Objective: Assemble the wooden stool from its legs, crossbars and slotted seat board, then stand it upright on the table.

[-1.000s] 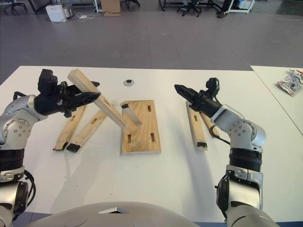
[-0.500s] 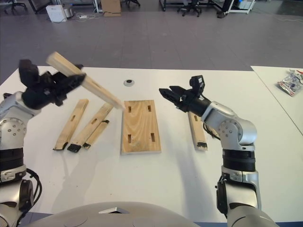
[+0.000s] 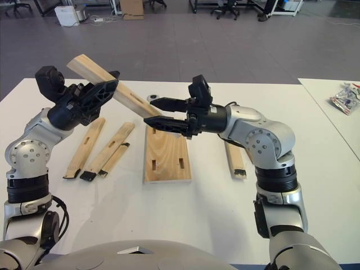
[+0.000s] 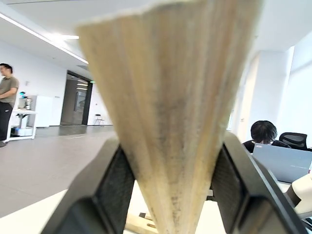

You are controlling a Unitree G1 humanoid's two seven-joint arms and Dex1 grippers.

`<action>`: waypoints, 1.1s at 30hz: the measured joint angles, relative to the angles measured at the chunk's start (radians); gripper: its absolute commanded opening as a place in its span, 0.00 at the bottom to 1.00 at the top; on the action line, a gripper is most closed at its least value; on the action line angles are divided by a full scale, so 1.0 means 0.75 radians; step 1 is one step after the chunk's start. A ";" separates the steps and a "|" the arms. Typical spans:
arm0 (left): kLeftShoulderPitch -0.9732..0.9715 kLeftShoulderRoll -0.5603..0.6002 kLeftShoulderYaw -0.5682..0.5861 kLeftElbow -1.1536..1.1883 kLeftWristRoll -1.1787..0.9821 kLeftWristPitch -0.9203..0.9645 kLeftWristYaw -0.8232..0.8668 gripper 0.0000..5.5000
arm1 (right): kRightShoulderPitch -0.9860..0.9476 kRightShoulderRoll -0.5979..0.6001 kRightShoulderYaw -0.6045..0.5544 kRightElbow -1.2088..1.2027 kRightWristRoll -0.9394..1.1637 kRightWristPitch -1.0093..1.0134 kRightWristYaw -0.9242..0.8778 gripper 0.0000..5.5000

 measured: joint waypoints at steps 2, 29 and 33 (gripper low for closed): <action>0.000 0.000 -0.001 -0.001 -0.013 0.024 0.001 0.37 | -0.007 -0.010 0.012 0.015 -0.002 0.007 0.017 0.64; 0.177 0.051 0.126 0.249 0.392 -0.323 0.187 0.52 | 0.068 0.056 -0.152 0.247 -0.348 -0.122 -0.479 0.38; 0.309 -0.029 0.145 0.256 0.602 -0.426 0.495 0.52 | 0.387 0.151 -0.139 0.157 -0.589 -0.113 -0.870 0.38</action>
